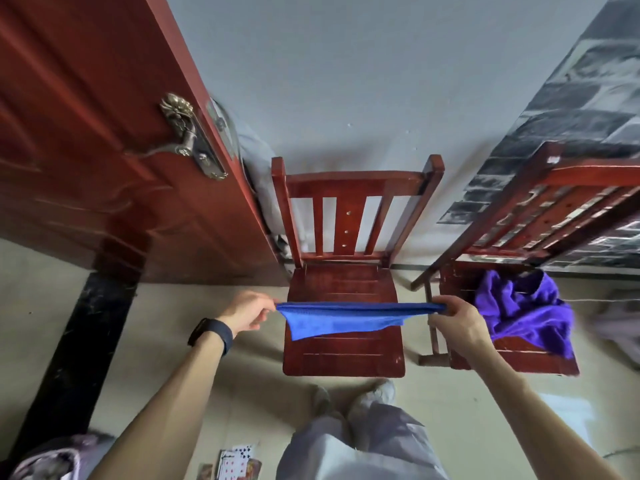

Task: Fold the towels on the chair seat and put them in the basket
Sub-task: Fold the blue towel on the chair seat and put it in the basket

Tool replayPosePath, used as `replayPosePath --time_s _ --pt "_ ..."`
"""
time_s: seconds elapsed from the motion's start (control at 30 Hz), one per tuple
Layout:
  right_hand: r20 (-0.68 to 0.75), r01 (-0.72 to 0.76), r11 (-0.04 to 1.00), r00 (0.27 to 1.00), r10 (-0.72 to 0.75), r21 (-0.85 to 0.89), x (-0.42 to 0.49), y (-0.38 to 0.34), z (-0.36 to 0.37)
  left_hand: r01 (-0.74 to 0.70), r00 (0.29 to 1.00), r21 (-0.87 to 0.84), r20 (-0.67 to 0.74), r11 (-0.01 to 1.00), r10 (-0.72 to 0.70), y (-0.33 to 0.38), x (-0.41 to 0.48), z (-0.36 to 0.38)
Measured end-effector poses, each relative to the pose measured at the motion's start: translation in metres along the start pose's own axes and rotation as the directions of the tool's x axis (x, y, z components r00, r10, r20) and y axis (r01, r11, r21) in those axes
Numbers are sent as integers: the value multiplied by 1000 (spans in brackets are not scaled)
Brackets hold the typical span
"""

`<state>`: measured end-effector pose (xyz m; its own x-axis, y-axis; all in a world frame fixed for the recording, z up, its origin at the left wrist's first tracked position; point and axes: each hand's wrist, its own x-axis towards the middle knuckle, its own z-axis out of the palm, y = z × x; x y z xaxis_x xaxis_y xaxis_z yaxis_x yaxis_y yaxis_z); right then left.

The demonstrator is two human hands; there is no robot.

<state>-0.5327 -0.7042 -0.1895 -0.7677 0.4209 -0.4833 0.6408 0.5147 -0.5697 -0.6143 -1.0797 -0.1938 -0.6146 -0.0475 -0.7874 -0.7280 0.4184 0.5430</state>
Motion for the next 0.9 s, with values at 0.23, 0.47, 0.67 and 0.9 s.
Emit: replayPosePath --time_s 0.23,0.47,0.67,0.9 --pt "-46 428 787 866 -498 -445 2 1 -11 -364 814 628 -145 688 563 5 -8 -10" --pt "-63 636 532 607 -793 -559 14 11 -39 -416 271 909 91 32 958 13 -5 -37" --pt "-14 647 432 546 -838 -628 17 15 -48 -194 177 892 441 -408 880 14 -11 -35" --pt "-2 599 425 577 -817 -679 9 18 -31 -80 415 832 528 -548 741 3 0 -17"
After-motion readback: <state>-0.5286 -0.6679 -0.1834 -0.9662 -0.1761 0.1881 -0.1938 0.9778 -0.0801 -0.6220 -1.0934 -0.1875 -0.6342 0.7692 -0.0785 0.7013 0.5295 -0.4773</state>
